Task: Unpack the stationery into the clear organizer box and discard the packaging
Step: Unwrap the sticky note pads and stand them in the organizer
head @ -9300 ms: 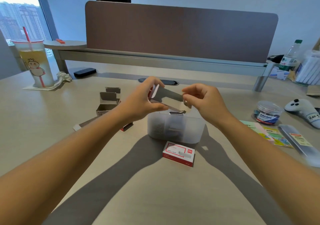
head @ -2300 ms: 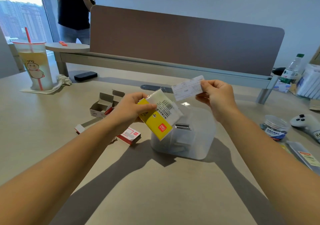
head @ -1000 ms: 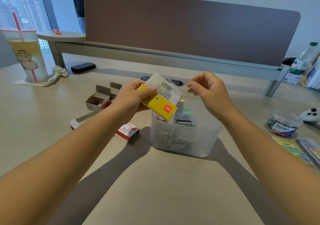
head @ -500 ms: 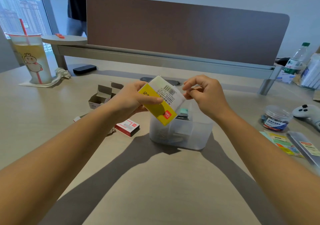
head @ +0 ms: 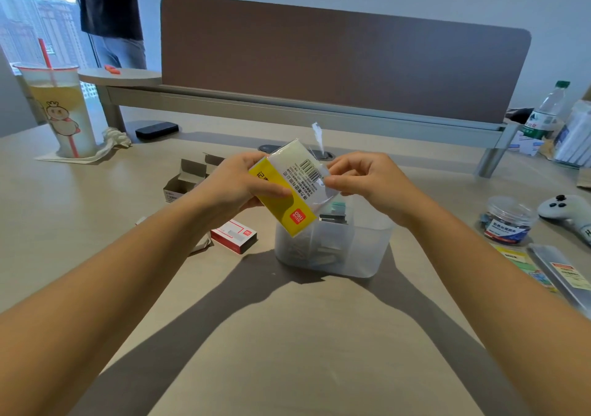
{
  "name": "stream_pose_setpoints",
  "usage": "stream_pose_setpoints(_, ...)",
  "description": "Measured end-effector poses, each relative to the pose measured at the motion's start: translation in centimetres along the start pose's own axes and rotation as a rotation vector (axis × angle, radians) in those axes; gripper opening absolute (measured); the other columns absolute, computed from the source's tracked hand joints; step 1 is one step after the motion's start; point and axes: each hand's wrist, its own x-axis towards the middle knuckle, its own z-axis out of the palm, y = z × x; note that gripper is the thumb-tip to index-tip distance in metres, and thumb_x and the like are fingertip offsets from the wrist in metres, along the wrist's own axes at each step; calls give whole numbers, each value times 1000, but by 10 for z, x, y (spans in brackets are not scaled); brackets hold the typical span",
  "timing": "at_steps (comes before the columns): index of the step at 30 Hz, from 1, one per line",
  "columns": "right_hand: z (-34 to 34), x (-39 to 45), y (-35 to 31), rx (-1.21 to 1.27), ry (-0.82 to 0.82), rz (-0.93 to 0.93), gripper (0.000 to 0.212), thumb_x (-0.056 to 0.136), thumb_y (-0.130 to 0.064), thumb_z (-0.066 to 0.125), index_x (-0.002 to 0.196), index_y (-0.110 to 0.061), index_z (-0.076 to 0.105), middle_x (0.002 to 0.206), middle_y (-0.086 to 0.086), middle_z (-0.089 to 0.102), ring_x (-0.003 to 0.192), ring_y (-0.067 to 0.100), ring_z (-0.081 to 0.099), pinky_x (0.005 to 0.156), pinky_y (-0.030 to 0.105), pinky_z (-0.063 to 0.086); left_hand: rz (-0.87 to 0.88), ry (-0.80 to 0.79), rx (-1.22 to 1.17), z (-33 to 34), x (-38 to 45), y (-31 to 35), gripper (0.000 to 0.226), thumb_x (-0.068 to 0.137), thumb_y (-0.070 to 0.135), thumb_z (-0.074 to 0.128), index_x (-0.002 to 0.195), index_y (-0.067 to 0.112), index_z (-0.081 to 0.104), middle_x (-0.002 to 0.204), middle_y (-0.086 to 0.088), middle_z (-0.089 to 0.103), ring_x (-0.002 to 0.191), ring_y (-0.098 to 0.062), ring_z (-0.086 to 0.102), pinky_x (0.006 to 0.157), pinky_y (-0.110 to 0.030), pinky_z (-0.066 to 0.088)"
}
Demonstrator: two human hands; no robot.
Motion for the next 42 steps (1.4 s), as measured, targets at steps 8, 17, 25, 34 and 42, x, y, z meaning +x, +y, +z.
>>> stream_pose_setpoints(8, 3, 3, -1, 327, 117, 62, 12, 86, -9, 52, 75, -9, 56, 83, 0, 61, 76, 14, 62, 67, 18, 55, -19, 30, -228, 3, 2, -7, 29, 81, 0, 53, 107, 11, 49, 90, -1, 63, 81, -11, 63, 68, -20, 55)
stream_pose_setpoints(17, 3, 6, 1, 435, 117, 188, 14, 85, -11, 52, 73, -8, 58, 83, 1, 64, 78, 14, 61, 70, 20, 54, -11, 85, -158, 1, 2, -9, 13, 84, 6, 52, 83, 15, 60, 81, 3, 65, 57, 0, 67, 56, -14, 55)
stream_pose_setpoints(25, 3, 12, -1, 621, 139, 342, 12, 84, -8, 55, 73, -6, 58, 79, 4, 66, 79, 19, 63, 76, 32, 53, -37, 87, -169, -3, 6, -11, 15, 84, 5, 51, 89, 11, 64, 82, 3, 66, 59, -3, 68, 64, -20, 56)
stream_pose_setpoints(34, -3, 12, 6, 285, 179, 188, 14, 85, -11, 55, 71, -12, 58, 78, 1, 62, 74, 14, 57, 77, 26, 52, -42, 98, -211, 0, 12, -14, 15, 84, 3, 51, 81, 12, 62, 85, 1, 66, 60, -4, 68, 65, -21, 56)
stream_pose_setpoints(42, -7, 11, 6, 131, 140, 113, 6, 86, -17, 55, 81, -19, 59, 92, 1, 61, 77, 13, 57, 78, 27, 51, -19, 90, -177, 3, 14, -9, 17, 83, 3, 51, 83, 17, 61, 85, 4, 64, 68, -7, 66, 62, -16, 55)
